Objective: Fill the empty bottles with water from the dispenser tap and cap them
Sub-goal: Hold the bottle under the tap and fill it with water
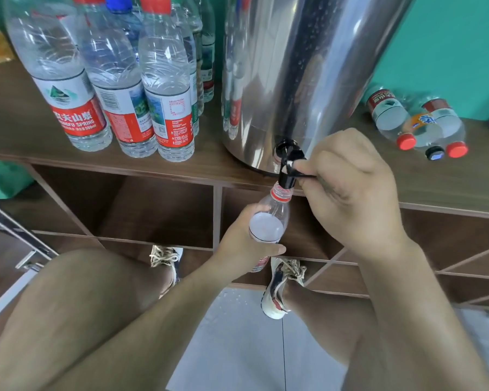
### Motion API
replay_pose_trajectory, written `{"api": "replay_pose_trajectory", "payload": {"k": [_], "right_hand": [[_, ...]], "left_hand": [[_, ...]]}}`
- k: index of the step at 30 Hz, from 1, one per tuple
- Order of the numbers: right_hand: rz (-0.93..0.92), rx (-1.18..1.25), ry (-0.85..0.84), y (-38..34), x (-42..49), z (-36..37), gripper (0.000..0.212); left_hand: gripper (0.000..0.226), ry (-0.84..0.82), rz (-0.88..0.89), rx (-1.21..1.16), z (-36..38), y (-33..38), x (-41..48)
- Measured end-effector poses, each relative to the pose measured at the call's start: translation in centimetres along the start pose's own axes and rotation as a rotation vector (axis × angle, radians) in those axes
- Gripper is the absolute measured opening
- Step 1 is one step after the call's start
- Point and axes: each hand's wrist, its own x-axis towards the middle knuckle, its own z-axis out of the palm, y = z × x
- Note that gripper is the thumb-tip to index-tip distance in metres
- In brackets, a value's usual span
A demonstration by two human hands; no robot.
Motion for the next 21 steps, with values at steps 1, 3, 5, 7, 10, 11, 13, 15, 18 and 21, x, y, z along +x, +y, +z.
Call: {"api": "replay_pose_trajectory", "payload": {"k": [1, 3, 5, 7, 10, 11, 13, 15, 18, 21], "right_hand": [[0.0, 0.009, -0.016, 0.0, -0.2, 0.2, 0.013], [0.012, 0.047, -0.031, -0.1, -0.6, 0.4, 0.011], [0.045, 0.077, -0.011, -0.3, -0.7, 0.2, 0.017], [0.079, 0.087, 0.007, -0.4, -0.7, -0.2, 0.031], [0.113, 0.146, 0.037, -0.5, -0.7, -0.6, 0.033], [0.13, 0.178, 0.053, -0.5, -0.8, -0.7, 0.028], [0.228, 0.258, 0.108, -0.3, -1.1, -0.6, 0.023], [0.415, 0.336, 0.185, 0.3, -1.4, -0.4, 0.023], [0.672, 0.345, 0.25, 2.0, -2.0, -0.2, 0.021], [0.864, 0.31, 0.239, 3.9, -2.6, -0.3, 0.018]], "left_hand": [[0.081, 0.005, 0.0, -0.001, 0.1, 0.0, 0.0], [0.082, 0.011, -0.001, 0.0, 0.1, -0.1, -0.1], [0.082, 0.01, 0.002, 0.007, 0.1, 0.0, -0.1], [0.082, 0.008, 0.006, 0.024, 0.1, 0.2, 0.0], [0.083, 0.004, 0.01, 0.007, 0.0, 0.2, 0.0], [0.083, 0.002, 0.009, -0.004, -0.1, 0.2, 0.0], [0.084, -0.009, 0.002, -0.016, -0.1, 0.1, -0.1], [0.085, -0.013, 0.0, -0.019, -0.2, 0.2, 0.0], [0.084, -0.006, -0.003, -0.019, -0.3, 0.3, 0.1], [0.082, -0.008, 0.007, -0.023, -0.3, 0.5, -0.1]]}}
